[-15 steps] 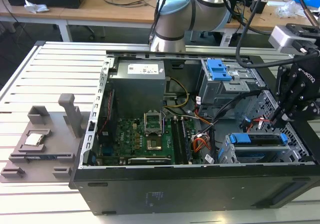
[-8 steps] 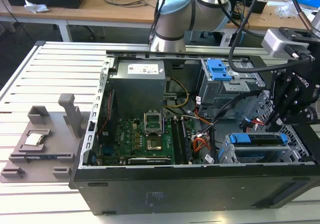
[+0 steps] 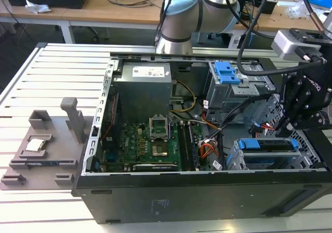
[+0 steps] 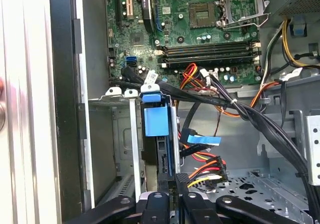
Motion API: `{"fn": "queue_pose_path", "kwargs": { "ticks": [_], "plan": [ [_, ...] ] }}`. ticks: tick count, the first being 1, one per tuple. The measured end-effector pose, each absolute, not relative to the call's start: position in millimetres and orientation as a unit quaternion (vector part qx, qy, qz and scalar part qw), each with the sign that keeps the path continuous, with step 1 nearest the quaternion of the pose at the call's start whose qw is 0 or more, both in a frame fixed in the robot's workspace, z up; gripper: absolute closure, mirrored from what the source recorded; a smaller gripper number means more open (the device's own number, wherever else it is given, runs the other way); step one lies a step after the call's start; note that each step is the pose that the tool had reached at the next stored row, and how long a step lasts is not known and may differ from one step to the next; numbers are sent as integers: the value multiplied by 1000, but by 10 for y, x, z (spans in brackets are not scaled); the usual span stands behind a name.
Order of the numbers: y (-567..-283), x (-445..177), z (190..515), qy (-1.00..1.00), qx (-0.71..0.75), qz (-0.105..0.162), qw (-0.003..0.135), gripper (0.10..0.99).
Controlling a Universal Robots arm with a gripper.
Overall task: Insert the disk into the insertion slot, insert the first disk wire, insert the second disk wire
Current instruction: 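Insert the first disk wire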
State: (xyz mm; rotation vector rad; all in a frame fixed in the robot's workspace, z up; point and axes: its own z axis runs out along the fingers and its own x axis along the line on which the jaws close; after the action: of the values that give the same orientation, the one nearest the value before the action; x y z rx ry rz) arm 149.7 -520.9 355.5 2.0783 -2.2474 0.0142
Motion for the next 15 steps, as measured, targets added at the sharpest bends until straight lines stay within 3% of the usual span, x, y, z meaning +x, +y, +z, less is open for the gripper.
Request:
{"fn": "queue_pose_path", "kwargs": {
  "ticks": [5,15],
  "plan": [
    [-5214,1497,3545,-734,679,-9,27,918],
    [-5312,1495,3488,-730,683,-10,27,918]
  ]
}}
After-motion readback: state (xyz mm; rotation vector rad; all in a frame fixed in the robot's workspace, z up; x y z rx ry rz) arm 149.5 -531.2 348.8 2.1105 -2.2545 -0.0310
